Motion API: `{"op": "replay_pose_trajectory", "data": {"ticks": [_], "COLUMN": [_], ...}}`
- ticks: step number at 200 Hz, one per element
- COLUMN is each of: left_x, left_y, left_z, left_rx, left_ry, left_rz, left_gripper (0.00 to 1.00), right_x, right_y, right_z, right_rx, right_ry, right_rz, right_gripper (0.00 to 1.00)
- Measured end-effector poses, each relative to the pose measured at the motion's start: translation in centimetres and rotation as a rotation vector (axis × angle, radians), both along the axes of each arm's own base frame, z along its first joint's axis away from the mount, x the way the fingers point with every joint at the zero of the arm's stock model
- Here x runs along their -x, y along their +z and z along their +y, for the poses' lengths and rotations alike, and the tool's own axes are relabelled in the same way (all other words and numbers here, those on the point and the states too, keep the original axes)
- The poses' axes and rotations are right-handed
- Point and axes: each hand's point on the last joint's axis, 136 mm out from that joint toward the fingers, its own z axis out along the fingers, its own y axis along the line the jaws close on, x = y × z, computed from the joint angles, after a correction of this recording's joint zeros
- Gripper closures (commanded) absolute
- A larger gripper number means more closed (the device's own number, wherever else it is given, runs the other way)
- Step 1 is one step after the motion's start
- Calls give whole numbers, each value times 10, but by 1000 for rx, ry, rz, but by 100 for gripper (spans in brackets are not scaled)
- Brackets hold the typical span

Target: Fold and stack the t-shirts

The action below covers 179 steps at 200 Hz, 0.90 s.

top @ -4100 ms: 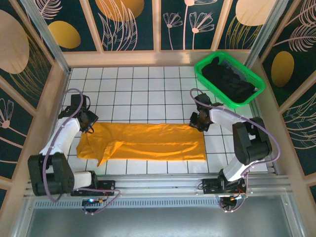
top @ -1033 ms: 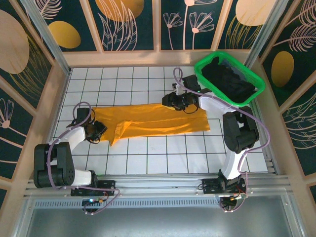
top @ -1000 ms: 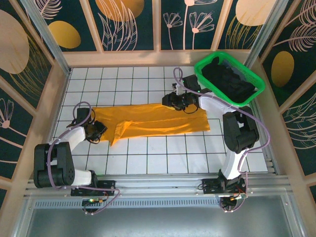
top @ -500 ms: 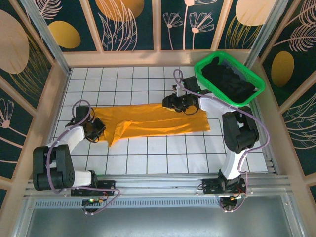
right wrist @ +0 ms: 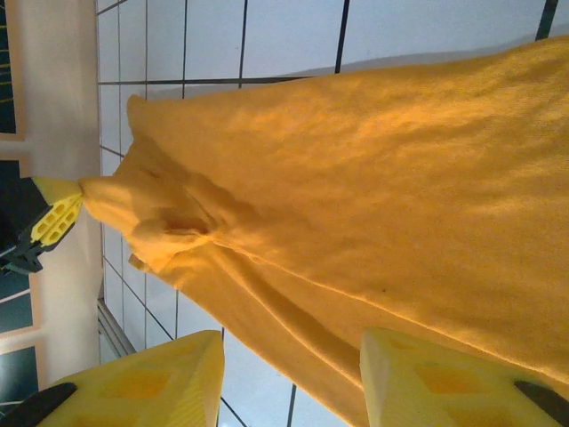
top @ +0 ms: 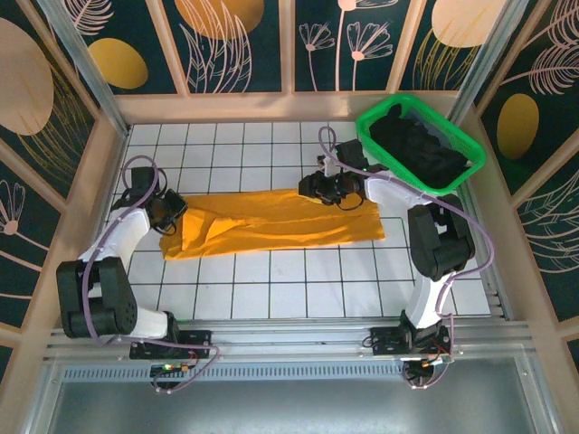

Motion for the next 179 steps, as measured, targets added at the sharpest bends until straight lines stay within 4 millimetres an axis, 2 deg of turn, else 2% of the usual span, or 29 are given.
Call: {"op": "replay_pose_trajectory", "data": {"ticks": [65, 85, 98, 120, 143, 157, 179], "left_x": [-16, -18, -19, -20, -14, -11, -5], "left_y": [-33, -36, -30, -6, 14, 9, -18], "left_z": [17, 21, 20, 7, -17, -31, -51], "left_rx": [-109, -130, -132, -139, -111, -69, 8], "left_ry": [-21, -22, -23, -48, -102, -146, -213], "left_rz": [108, 117, 100, 26, -67, -85, -42], "left_gripper": [82, 74, 66, 56, 57, 58, 57], "right_x": [2, 3, 2, 2, 2, 2, 2], "right_y": [-7, -8, -8, -9, -9, -9, -9], "right_z": [-5, -5, -5, -6, -8, -8, -7], "right_rx": [8, 10, 10, 13, 13, 13, 11], "right_ry": [-7, -7, -8, -9, -13, -12, -10], "right_rz": [18, 20, 19, 19, 20, 20, 21], "right_gripper": [55, 55, 55, 55, 55, 55, 55]}}
